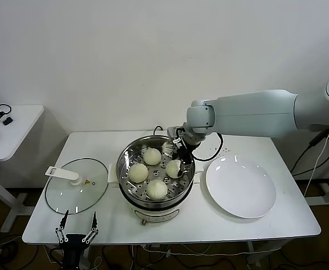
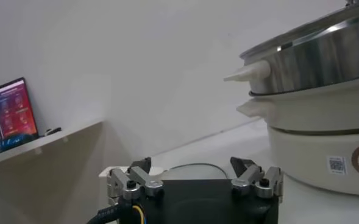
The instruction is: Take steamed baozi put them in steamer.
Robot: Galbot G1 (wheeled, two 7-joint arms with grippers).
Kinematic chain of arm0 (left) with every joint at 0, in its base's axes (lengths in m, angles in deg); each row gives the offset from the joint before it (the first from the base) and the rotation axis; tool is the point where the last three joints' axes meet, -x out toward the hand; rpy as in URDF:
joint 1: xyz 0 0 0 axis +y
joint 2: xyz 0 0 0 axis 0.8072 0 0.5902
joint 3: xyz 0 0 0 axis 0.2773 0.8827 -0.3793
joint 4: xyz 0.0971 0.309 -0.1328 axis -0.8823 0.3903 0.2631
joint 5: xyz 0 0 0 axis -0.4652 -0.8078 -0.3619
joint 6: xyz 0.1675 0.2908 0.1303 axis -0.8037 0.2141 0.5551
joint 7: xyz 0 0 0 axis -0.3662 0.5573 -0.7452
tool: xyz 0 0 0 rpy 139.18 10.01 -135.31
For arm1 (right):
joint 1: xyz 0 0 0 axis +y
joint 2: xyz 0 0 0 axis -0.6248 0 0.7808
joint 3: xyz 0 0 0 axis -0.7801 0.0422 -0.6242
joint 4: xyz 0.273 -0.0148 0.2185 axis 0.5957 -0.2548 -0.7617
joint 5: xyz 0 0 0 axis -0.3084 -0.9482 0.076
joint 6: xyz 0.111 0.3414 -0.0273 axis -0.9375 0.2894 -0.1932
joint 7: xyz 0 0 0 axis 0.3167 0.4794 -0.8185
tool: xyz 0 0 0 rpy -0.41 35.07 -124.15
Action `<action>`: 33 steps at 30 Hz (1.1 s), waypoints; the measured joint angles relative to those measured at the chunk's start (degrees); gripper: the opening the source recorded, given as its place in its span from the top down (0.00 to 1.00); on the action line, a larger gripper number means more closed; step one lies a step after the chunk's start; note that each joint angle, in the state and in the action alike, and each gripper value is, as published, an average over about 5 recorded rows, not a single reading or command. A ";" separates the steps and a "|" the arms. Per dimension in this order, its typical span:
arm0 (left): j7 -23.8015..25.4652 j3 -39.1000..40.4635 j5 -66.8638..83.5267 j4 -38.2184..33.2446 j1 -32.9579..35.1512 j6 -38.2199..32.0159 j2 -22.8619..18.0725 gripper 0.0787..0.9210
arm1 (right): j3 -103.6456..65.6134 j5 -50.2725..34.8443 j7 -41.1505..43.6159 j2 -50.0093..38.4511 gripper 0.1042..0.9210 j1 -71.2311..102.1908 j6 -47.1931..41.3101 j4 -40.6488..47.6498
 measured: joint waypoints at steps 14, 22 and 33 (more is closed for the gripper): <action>-0.05 -0.16 0.06 0.09 0.11 -0.14 0.00 0.12 | -0.19 1.05 0.06 -0.09 0.21 0.52 0.21 0.33; -0.07 -0.14 0.08 -0.15 0.25 -0.17 0.00 0.12 | 0.14 -0.52 0.59 -1.11 0.12 -1.34 0.53 -0.48; -0.12 0.00 0.01 -0.97 1.23 -0.17 0.45 0.12 | -0.26 -4.37 -0.14 -5.01 0.12 -7.82 -0.04 -3.57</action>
